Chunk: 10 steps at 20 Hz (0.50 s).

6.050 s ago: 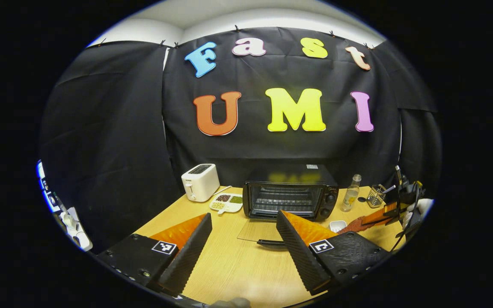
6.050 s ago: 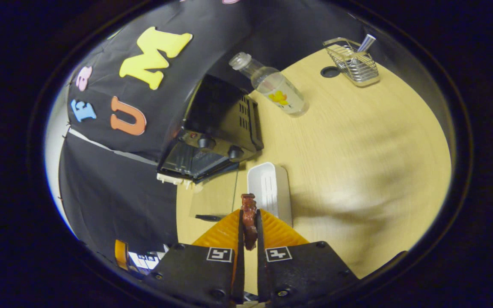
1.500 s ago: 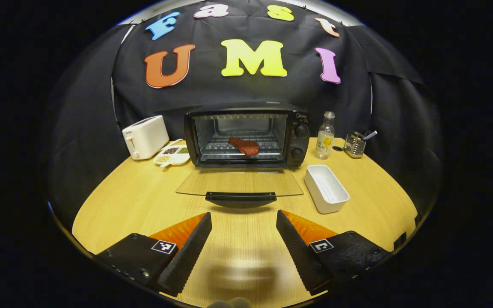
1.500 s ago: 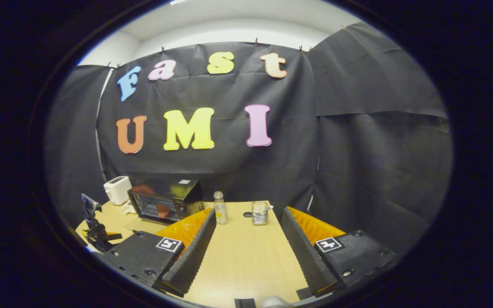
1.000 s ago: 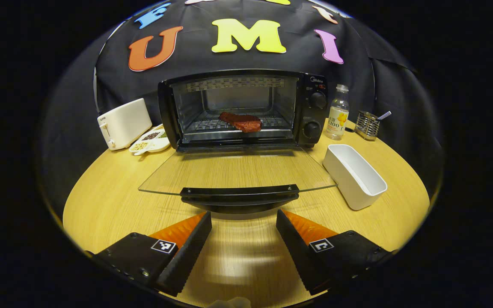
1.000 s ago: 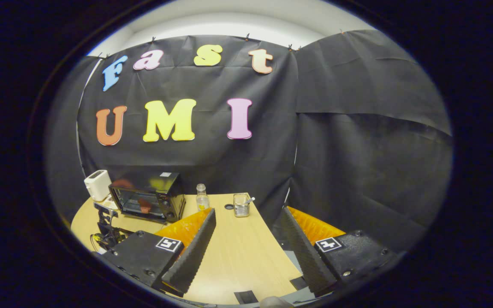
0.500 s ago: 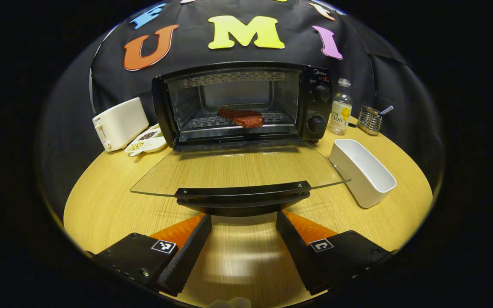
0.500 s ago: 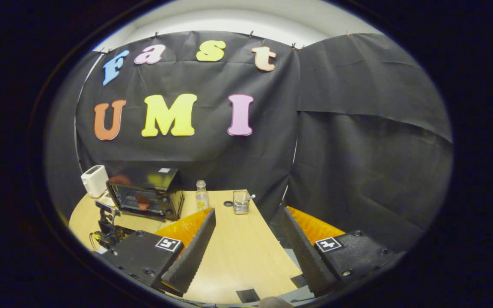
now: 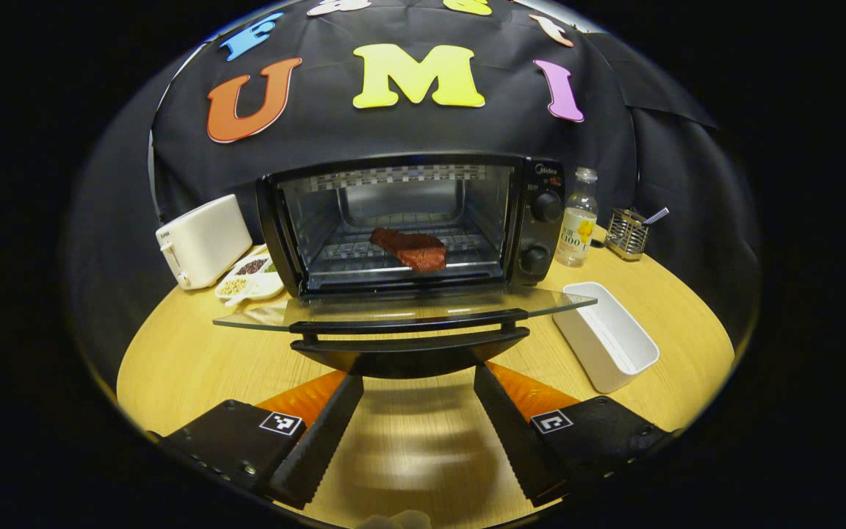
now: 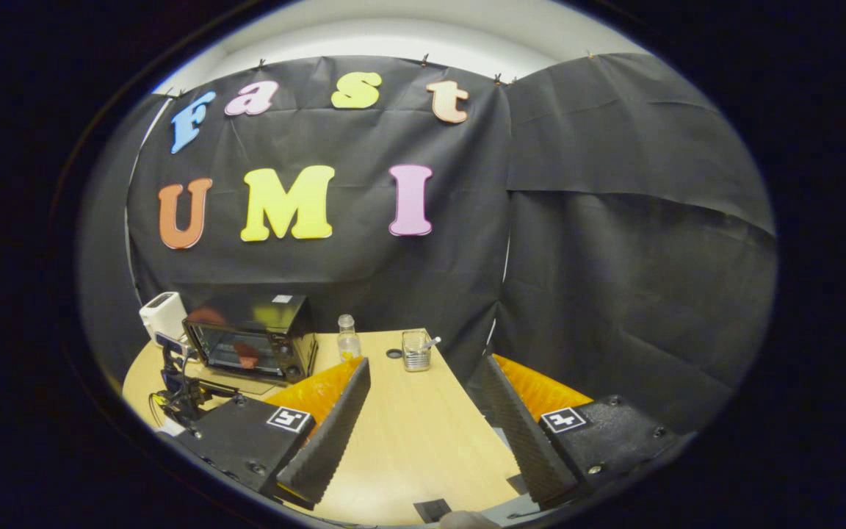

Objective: Open the electric oven with the left hand, put the food in, and close the electric oven.

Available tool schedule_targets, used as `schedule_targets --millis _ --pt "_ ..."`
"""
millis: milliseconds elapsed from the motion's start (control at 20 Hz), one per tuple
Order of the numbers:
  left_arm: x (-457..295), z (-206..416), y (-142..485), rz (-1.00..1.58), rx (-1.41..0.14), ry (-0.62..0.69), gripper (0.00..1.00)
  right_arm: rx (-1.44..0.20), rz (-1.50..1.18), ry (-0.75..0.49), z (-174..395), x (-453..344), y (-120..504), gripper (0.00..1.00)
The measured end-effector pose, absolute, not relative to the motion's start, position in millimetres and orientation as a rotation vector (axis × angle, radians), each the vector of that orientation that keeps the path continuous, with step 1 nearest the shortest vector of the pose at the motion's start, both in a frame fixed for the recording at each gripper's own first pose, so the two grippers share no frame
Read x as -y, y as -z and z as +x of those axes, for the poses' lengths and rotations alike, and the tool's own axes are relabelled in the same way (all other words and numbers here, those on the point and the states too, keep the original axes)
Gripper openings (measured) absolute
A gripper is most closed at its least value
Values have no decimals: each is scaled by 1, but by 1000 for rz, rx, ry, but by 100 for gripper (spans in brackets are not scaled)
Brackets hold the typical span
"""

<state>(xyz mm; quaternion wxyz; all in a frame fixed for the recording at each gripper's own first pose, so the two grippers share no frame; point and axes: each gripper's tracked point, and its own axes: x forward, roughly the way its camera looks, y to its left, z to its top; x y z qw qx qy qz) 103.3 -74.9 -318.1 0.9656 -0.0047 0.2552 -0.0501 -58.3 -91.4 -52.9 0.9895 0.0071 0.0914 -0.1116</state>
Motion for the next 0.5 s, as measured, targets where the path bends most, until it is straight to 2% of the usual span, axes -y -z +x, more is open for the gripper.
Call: schedule_targets --millis 500 --pt "68 148 270 1 -441 97 97 -172 77 260 -58 108 61 99"
